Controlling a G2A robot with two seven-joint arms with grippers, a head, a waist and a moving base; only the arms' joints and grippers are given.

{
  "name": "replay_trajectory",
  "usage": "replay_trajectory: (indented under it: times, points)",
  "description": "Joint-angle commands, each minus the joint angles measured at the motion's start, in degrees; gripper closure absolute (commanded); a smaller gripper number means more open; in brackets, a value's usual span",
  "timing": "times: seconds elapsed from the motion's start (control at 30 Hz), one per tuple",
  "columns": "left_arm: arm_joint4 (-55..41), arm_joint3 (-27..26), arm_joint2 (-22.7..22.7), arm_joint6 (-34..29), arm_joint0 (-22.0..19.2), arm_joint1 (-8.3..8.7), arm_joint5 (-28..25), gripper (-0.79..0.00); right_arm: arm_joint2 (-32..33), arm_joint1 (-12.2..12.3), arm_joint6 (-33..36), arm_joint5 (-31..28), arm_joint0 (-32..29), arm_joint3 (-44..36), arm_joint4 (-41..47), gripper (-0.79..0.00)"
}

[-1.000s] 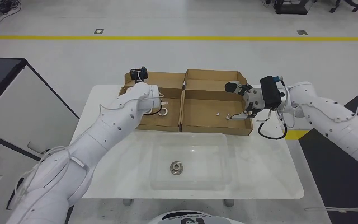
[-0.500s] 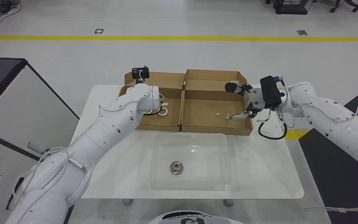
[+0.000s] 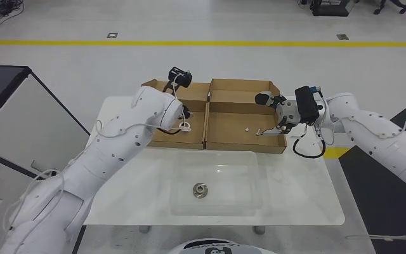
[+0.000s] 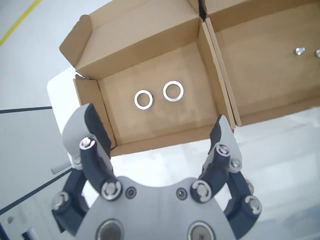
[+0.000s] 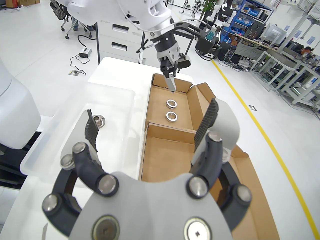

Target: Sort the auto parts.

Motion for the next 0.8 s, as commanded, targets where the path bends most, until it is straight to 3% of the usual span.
replay_trajectory:
  times: [0.0,0.3,0.43,0.77]
  points:
    - [0.81,-3.48,-0.66,-1.79,0.9,0.42,-2.6,-0.785,0.0,0.0,0.0,0.0,0.0,0.0,0.0,-0.785]
    - [-1.18,-13.24,-1.62,-6.81,5.11,1.63,-16.27,-0.785,0.0,0.0,0.0,0.0,0.0,0.0,0.0,-0.785]
    - [-2.56,-12.93,-0.38,-6.81,6.15,2.03,-20.27,-0.785,0.0,0.0,0.0,0.0,0.0,0.0,0.0,-0.785]
    - [-10.91,-12.2,3.65,-6.81,4.75,2.6,-20.17,-0.785,0.0,0.0,0.0,0.0,0.0,0.0,0.0,-0.785]
